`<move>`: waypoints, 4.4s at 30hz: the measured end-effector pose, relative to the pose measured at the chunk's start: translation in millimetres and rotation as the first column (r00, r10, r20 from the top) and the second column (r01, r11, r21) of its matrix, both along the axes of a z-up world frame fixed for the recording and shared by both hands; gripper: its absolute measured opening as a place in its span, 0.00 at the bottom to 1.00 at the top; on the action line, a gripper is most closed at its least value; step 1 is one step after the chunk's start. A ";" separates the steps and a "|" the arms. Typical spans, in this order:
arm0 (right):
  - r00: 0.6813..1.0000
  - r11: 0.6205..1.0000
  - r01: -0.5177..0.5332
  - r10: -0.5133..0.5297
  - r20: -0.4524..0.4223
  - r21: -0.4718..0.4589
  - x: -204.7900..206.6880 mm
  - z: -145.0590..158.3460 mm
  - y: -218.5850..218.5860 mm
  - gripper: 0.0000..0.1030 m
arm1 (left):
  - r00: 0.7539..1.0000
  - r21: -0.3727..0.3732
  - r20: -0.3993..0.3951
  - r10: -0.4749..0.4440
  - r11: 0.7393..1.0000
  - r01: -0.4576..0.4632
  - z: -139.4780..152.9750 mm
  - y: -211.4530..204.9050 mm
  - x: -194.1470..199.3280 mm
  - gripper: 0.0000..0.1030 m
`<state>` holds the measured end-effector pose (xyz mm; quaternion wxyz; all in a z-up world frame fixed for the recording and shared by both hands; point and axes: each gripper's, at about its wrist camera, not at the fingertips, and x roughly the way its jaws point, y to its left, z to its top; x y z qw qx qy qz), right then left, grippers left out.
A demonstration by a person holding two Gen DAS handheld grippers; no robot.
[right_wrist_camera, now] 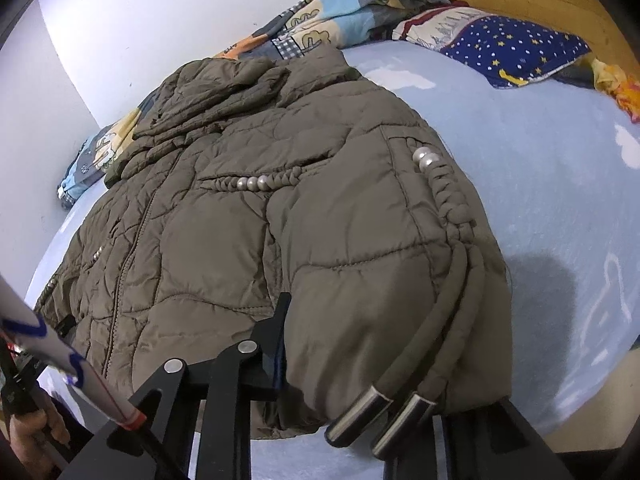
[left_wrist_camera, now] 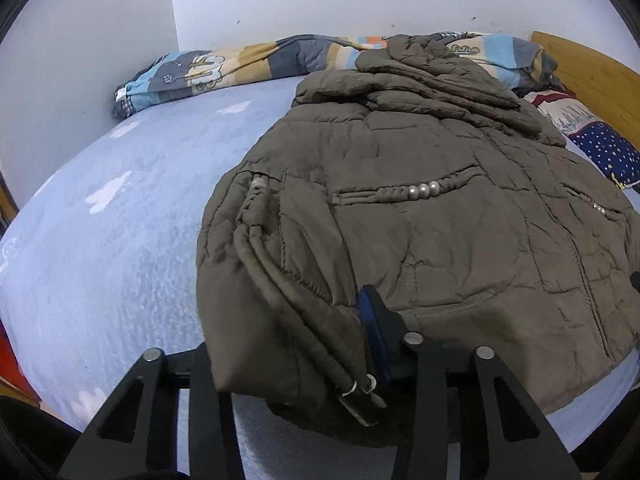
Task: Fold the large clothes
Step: 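Lift the cords with the right gripper toward the jacket body, then grasp the jacket hem with both grippers and lift it up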
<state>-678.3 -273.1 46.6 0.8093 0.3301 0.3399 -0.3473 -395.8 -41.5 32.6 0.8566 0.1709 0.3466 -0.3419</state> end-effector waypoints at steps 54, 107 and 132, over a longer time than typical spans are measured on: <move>0.971 0.988 -0.010 0.048 0.236 -0.157 -39.0 101.1 9.7 0.18 | 0.991 -0.197 0.116 -0.063 0.977 0.085 96.7 24.6 -2.6 0.21; 0.968 0.978 0.046 0.006 0.250 -0.203 181.5 184.5 -258.3 0.18 | 0.989 -0.358 -0.105 -0.105 0.932 0.060 212.1 -233.7 234.0 0.40; 0.941 0.989 0.106 -0.134 0.310 0.104 210.9 134.7 -360.4 0.54 | 0.954 -0.351 -0.088 -0.287 0.905 0.240 182.2 -258.3 213.8 0.49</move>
